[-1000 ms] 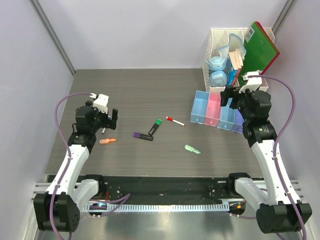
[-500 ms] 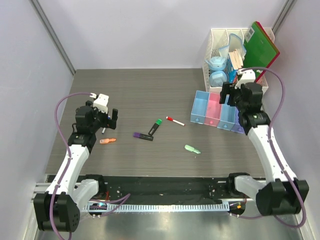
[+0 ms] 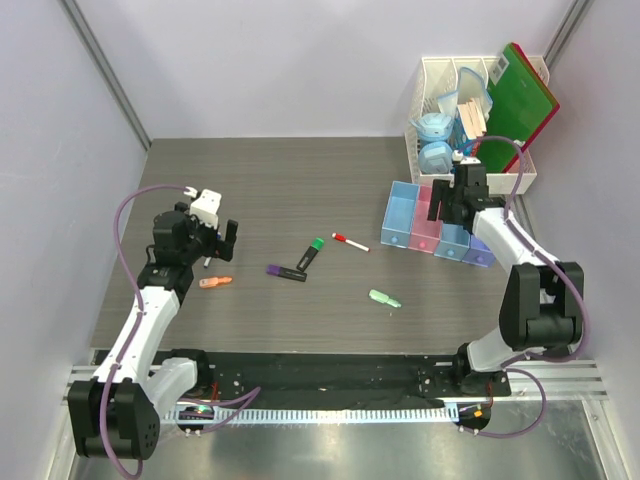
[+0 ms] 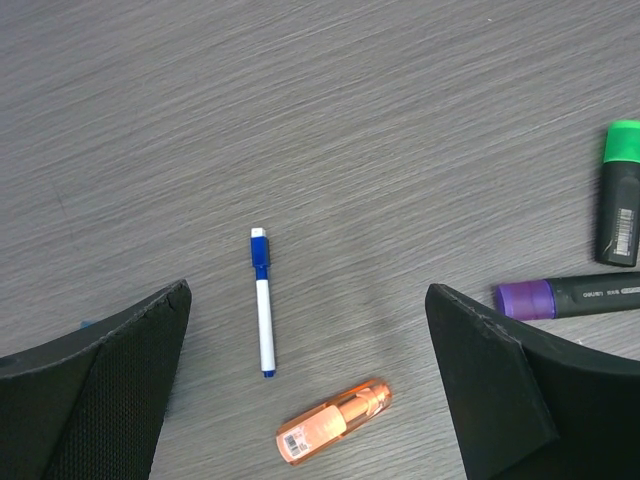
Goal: Sort the stationery into containers
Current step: Move the storage box to the center of the board.
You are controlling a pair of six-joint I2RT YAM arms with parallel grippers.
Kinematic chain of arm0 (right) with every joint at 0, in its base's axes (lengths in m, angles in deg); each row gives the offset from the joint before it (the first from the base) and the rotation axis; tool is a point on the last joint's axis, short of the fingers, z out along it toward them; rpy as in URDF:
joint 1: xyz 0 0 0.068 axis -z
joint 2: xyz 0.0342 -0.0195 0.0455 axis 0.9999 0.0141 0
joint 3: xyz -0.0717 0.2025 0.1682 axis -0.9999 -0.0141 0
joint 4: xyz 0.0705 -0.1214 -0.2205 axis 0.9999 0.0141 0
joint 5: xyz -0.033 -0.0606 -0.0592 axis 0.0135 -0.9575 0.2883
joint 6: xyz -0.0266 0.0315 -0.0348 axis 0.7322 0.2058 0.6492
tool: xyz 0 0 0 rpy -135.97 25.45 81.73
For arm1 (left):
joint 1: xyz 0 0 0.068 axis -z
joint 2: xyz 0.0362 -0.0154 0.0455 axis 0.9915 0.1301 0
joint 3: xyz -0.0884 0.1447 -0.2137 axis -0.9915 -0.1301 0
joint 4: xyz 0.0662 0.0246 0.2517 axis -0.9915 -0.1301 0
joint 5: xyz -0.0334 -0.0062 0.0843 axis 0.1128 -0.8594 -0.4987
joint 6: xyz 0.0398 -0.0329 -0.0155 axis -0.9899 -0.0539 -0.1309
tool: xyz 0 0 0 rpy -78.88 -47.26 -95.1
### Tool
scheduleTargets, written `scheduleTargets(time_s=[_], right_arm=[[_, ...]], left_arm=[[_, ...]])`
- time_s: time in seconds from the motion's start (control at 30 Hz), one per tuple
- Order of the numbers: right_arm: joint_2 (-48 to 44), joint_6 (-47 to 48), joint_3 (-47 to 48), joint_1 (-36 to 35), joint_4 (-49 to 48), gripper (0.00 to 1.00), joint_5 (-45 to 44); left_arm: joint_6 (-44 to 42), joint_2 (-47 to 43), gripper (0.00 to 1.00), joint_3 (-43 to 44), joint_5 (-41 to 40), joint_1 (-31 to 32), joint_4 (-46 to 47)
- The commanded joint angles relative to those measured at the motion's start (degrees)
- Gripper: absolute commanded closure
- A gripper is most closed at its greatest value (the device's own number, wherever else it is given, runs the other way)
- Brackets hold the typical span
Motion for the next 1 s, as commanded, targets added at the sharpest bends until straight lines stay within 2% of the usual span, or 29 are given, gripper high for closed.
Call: scheduleTargets(time_s=[0.0,0.27,0.4,0.7,0.97], right_arm=[[2.97,-3.31,2.38,0.09,0.38,0.32,-2.2],[8.59,-5.16,2.38,-0.09,0.29,0.54,0.17],[10.35,-6.57,2.73,-0.7,0.29,0.72,2.28],[10.62,-10.79,4.74,-7.55,-3.66,0.79,3.87],[18.69,-12.72,10.98,-13.79,-3.66,0.81,2.28]], left_arm=[[-1.94,-0.9,0.0,0.29,0.64,0.0,0.57],[-2.91,-0.03,0.0,0.03,0.21,0.0,0.39],[-3.17,-0.2,0.0,0.12,0.29,-0.09,0.13],[-3.96,-0.11,0.0,0.73,0.29,-0.09,-1.72],[-5.19,-1.7,0.0,1.61,0.82,-0.09,-5.4]])
